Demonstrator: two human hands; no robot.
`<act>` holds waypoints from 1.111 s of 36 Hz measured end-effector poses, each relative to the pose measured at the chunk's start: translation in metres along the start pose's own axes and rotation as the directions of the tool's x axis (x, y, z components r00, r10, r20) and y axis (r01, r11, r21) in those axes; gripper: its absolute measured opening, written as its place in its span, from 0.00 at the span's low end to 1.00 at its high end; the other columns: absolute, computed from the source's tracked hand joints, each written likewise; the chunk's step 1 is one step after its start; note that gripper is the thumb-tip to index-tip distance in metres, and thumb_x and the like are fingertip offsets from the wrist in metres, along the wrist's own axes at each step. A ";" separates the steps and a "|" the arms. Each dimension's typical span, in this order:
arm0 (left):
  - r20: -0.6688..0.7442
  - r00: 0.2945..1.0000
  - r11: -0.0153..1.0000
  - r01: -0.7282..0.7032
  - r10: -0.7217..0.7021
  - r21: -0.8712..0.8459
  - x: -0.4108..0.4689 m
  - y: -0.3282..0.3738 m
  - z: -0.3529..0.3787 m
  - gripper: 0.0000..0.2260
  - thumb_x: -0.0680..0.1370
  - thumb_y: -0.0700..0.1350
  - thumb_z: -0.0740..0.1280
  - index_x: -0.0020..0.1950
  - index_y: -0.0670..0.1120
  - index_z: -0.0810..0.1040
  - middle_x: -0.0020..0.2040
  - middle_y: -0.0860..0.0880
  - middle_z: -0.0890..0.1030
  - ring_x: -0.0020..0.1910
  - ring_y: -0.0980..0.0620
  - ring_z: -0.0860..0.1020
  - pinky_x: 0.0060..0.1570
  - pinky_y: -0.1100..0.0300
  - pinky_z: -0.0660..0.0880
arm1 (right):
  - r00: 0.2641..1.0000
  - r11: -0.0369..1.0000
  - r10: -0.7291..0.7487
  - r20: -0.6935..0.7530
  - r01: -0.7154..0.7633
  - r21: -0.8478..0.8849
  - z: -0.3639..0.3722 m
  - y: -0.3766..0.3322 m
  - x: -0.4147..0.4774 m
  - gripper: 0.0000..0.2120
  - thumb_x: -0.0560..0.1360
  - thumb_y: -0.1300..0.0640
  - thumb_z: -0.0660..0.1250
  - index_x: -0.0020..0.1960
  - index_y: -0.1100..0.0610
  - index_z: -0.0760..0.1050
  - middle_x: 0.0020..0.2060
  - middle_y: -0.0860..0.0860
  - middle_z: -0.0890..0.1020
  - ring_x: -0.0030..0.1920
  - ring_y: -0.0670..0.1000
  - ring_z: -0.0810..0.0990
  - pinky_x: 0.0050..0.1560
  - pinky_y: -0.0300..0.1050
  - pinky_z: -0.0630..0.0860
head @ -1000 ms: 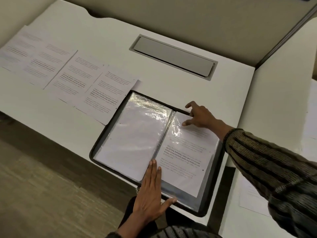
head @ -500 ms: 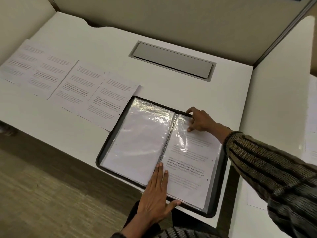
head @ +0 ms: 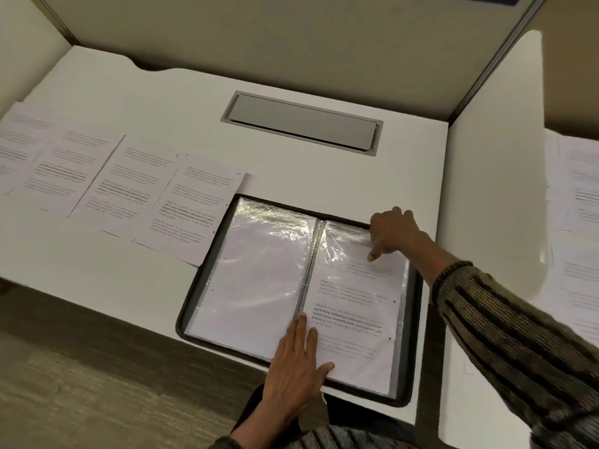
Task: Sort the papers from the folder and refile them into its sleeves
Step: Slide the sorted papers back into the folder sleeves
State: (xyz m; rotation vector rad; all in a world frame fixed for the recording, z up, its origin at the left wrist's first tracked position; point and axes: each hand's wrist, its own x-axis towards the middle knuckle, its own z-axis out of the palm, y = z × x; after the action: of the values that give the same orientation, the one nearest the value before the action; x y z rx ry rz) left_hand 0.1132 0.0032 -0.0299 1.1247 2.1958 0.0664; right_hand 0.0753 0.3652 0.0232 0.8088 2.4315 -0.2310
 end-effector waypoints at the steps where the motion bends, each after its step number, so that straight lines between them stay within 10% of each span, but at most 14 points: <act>1: -0.001 1.000 1.000 -0.008 0.008 0.011 0.001 0.001 -0.003 0.36 0.85 0.65 0.55 0.87 0.47 0.47 0.86 0.44 0.35 0.85 0.46 0.37 0.78 0.53 0.37 | 1.000 1.000 -0.004 -0.021 0.004 -0.023 0.001 0.002 -0.004 0.22 0.63 0.36 0.82 0.44 0.48 0.77 0.49 0.49 0.76 0.60 0.55 0.69 0.65 0.57 0.68; 10: 0.029 0.997 0.995 -0.071 0.070 0.072 0.013 -0.007 -0.015 0.32 0.85 0.63 0.58 0.83 0.48 0.55 0.86 0.42 0.47 0.84 0.41 0.54 0.82 0.46 0.60 | 0.961 0.766 0.058 -0.270 0.130 0.630 0.029 0.030 -0.038 0.19 0.59 0.48 0.87 0.44 0.38 0.82 0.55 0.55 0.78 0.61 0.51 0.73 0.52 0.44 0.69; 14: 0.034 0.996 0.994 -0.087 0.085 0.067 0.014 -0.009 -0.015 0.37 0.86 0.63 0.58 0.87 0.48 0.47 0.86 0.45 0.34 0.86 0.42 0.46 0.83 0.46 0.55 | 0.943 0.596 0.230 -0.242 0.060 0.801 0.052 0.028 -0.063 0.53 0.62 0.56 0.87 0.79 0.43 0.63 0.67 0.52 0.70 0.57 0.50 0.82 0.57 0.46 0.77; 18: 0.042 0.993 0.989 -0.116 0.112 0.094 0.011 -0.013 -0.011 0.41 0.85 0.64 0.57 0.86 0.48 0.37 0.82 0.46 0.24 0.84 0.44 0.34 0.80 0.49 0.41 | 0.935 0.522 0.322 -0.151 -0.042 0.852 0.087 0.026 -0.081 0.67 0.62 0.52 0.88 0.84 0.45 0.44 0.74 0.52 0.71 0.71 0.54 0.74 0.70 0.56 0.74; 25: 0.100 0.970 0.943 -0.240 0.223 0.230 0.015 -0.025 -0.022 0.42 0.84 0.65 0.58 0.87 0.46 0.41 0.84 0.40 0.30 0.84 0.42 0.34 0.79 0.49 0.34 | 0.900 0.304 0.435 -0.012 -0.135 0.943 0.131 0.009 -0.125 0.41 0.68 0.55 0.85 0.73 0.49 0.65 0.57 0.48 0.79 0.51 0.42 0.79 0.46 0.37 0.75; 29: 0.075 0.956 0.936 -0.294 0.284 0.194 0.022 -0.027 -0.043 0.35 0.84 0.61 0.62 0.85 0.46 0.55 0.86 0.41 0.46 0.85 0.41 0.49 0.83 0.48 0.49 | 0.930 0.140 0.352 0.102 -0.160 0.977 0.145 -0.006 -0.151 0.24 0.71 0.56 0.82 0.63 0.50 0.77 0.58 0.47 0.85 0.51 0.43 0.85 0.47 0.37 0.81; 34: -0.030 0.984 0.970 -0.181 0.178 -0.166 0.042 -0.029 -0.064 0.26 0.79 0.69 0.65 0.66 0.52 0.73 0.68 0.54 0.70 0.66 0.54 0.72 0.64 0.55 0.76 | 0.966 0.055 0.196 0.169 -0.183 0.981 0.133 -0.032 -0.177 0.16 0.74 0.58 0.79 0.61 0.52 0.83 0.54 0.47 0.88 0.51 0.46 0.88 0.53 0.45 0.84; 40: 0.040 0.999 0.782 0.040 -0.020 -0.622 0.049 -0.027 -0.113 0.30 0.72 0.80 0.62 0.55 0.55 0.80 0.55 0.58 0.83 0.53 0.60 0.80 0.56 0.53 0.80 | 0.993 -0.155 -0.007 0.121 -0.121 0.981 0.098 -0.072 -0.186 0.16 0.77 0.60 0.75 0.64 0.60 0.83 0.58 0.55 0.87 0.60 0.57 0.85 0.68 0.60 0.77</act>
State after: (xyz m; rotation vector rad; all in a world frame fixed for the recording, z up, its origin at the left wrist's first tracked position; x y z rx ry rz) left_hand 0.0090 0.0499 0.0227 0.6971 1.9282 0.7089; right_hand 0.2002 0.1831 0.0452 1.4015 1.5699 -2.3459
